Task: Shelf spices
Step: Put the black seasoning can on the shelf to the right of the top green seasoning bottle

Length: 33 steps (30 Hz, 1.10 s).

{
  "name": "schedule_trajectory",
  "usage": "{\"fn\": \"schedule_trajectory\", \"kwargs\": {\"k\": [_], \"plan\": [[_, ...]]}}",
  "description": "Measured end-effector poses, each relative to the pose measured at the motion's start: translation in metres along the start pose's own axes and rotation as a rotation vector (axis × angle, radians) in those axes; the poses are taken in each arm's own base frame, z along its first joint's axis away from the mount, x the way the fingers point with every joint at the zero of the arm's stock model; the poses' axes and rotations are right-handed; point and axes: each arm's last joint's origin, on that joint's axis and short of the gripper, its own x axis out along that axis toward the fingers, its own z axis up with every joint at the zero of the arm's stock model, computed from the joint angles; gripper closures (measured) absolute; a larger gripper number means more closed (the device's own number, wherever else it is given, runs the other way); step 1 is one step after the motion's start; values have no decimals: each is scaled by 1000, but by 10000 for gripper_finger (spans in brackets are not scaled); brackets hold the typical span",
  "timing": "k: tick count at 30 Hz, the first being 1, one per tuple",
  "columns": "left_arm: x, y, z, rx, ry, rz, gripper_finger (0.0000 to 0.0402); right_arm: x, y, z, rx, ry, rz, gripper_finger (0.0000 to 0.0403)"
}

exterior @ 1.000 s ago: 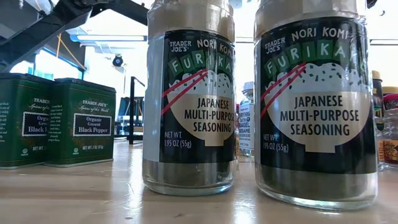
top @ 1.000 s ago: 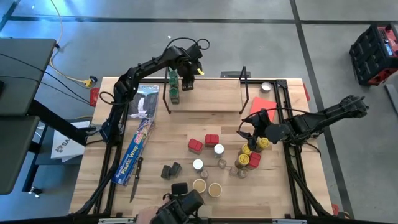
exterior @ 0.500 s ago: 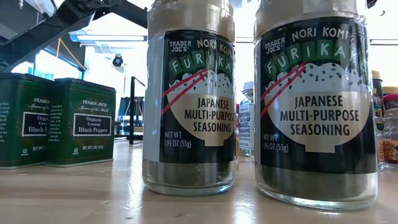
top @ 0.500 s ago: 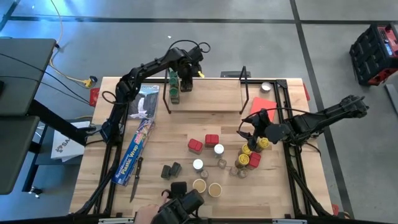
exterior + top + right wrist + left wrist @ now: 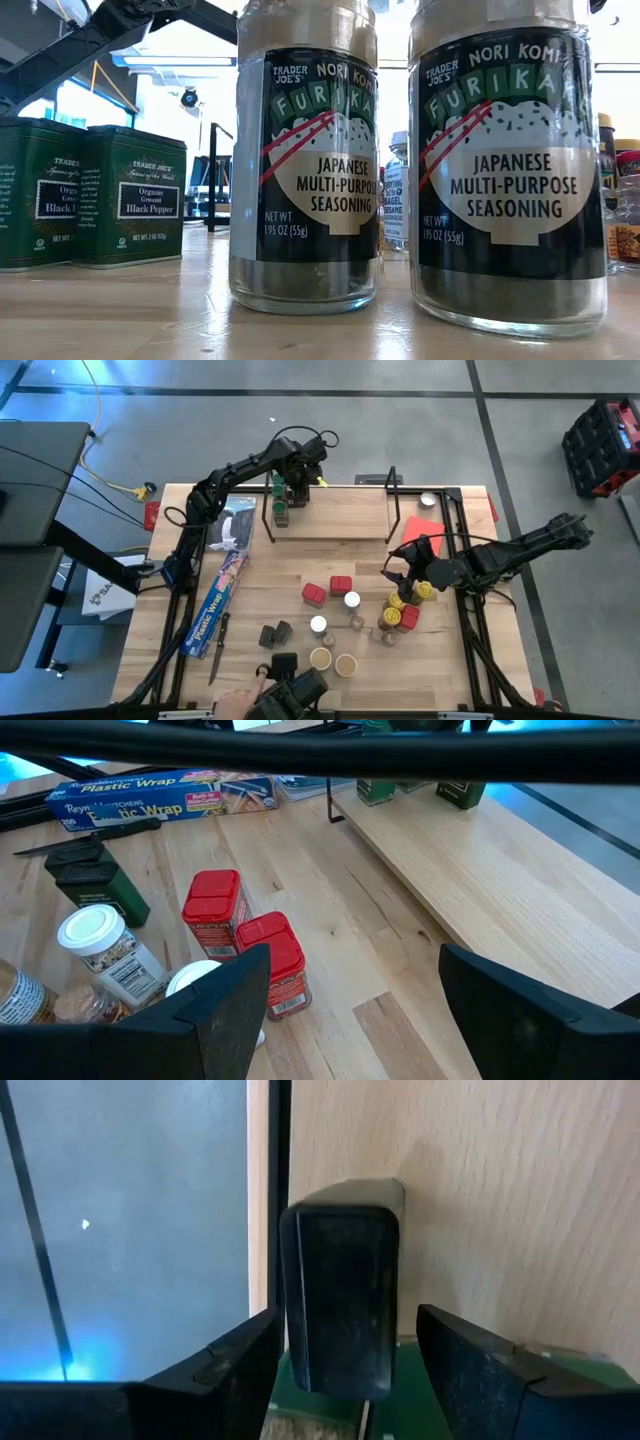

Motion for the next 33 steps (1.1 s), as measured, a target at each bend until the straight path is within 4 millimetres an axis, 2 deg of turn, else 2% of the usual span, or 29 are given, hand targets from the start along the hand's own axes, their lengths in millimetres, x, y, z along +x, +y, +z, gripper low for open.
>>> {"fn": "schedule_trajectory", "kwargs": {"k": [4, 14, 21, 26, 33], "plan": [[-5, 0, -4, 5, 43, 32, 174, 0, 0, 0, -2, -1, -1, 119], [-29, -2, -7, -7, 2, 77, 174, 0, 0, 0, -3, -4, -7, 119], [-37, -6, 9, -44, -170, 56, 175, 0, 0, 0, -6, -5, -7, 119], [-29, -1, 22, -84, -292, 51, 200, 1, -2, 1, -1, -5, -16, 119], [-2, 5, 25, -111, -229, 61, 268, 1, -2, 1, 3, -5, -16, 119]]}}
